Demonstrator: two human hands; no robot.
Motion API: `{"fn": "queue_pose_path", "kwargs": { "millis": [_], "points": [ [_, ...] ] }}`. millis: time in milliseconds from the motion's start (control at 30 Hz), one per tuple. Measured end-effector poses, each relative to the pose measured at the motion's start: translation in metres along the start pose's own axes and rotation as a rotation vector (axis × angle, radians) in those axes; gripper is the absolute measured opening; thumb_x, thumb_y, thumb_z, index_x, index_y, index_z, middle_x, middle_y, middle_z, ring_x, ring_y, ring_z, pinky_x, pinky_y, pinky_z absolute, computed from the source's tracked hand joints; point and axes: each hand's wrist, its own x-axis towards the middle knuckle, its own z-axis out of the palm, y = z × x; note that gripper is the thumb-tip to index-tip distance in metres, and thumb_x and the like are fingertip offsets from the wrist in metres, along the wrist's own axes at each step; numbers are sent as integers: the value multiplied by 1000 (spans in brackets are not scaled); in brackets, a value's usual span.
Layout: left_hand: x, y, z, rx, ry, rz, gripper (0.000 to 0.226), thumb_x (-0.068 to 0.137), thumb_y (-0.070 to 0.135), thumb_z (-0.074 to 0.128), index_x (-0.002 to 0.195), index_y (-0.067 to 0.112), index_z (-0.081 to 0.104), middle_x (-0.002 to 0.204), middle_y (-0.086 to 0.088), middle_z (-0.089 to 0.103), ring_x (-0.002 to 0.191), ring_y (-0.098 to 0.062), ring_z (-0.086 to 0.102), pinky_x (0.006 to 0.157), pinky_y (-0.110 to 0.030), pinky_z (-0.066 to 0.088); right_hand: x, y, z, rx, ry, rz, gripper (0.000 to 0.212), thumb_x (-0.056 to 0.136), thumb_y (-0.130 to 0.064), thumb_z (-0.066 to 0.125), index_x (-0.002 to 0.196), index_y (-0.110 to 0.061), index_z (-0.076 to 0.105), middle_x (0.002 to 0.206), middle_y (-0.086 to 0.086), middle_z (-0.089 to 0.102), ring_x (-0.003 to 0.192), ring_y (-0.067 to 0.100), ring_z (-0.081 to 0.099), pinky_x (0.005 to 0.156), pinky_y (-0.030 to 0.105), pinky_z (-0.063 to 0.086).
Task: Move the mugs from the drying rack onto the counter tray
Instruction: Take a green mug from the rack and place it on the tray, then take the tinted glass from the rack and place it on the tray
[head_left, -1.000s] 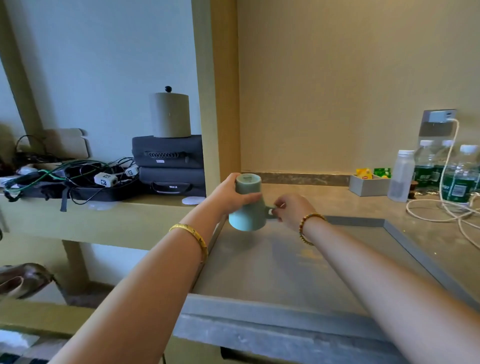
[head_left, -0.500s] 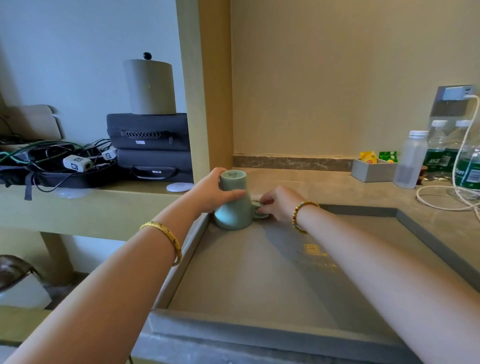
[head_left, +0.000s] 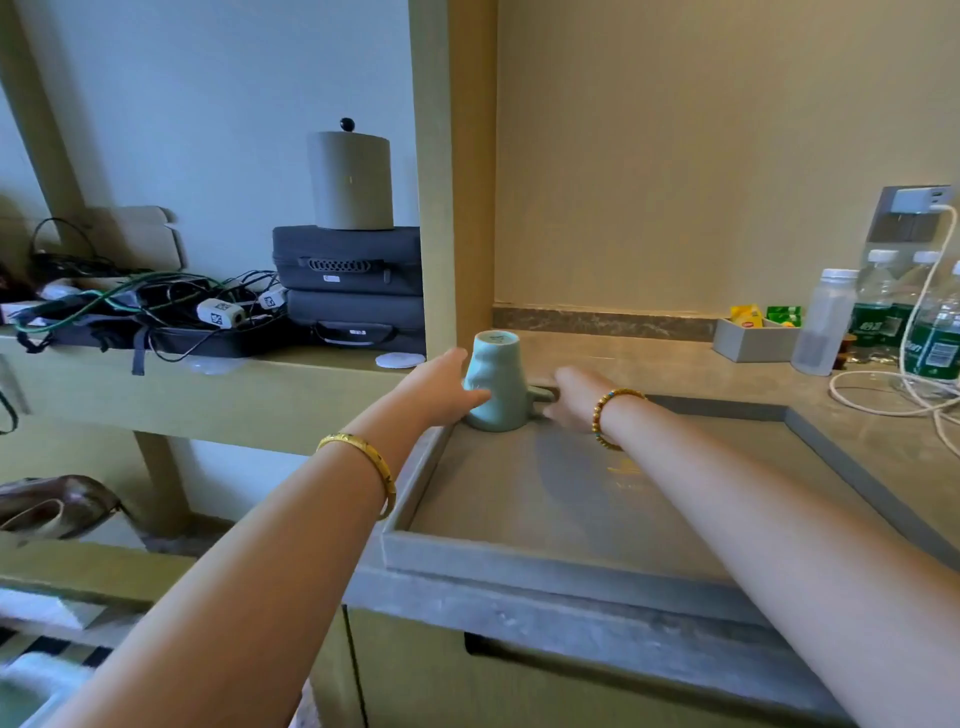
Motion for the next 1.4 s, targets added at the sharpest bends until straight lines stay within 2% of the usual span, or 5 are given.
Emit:
{"fn": "queue_pose_path", "kwargs": {
  "millis": [333, 733, 900, 1033, 1400],
  "points": [
    [-138, -74, -75, -146, 203, -134, 38, 91, 31, 53, 125, 13, 53, 122, -11, 59, 99, -24, 57, 79, -28, 43, -97, -133, 24, 288, 370, -400, 19, 93, -13, 46, 98, -6, 63, 107, 11, 57, 98, 27, 56, 79, 30, 41],
    [-314, -264, -98, -24, 247, -511, 23, 88, 18, 53, 106, 7, 63, 96, -11, 65, 87, -26, 60, 72, -28, 45, -185, -320, 192, 384, -78, -643, 21, 92, -18, 47, 107, -10, 59, 110, 10, 57, 102, 26, 55, 88, 34, 45],
    [-347, -325, -83, 62, 186, -621, 39, 88, 27, 58, 126, 16, 53, 120, -10, 60, 104, -26, 58, 90, -33, 49, -199, -362, 244, 302, -312, -644, 38, 91, -28, 53, 127, -17, 51, 127, 10, 52, 113, 25, 53, 96, 36, 44],
    [-355, -353, -70, 29, 127, -694, 59, 84, 41, 63, 133, 16, 43, 124, -11, 56, 105, -25, 55, 78, -28, 44, -204, -380, 272, 192, -474, -660, 55, 88, -30, 60, 137, -18, 38, 139, 13, 44, 124, 29, 48, 105, 41, 40],
    [-355, -384, -48, -195, 111, -708, 80, 73, 38, 74, 138, 22, 30, 126, -4, 55, 109, -21, 55, 91, -28, 43, -195, -394, 294, 186, -470, -700, 80, 79, -32, 70, 142, -11, 23, 144, 14, 36, 130, 31, 38, 108, 41, 34]
  ]
}}
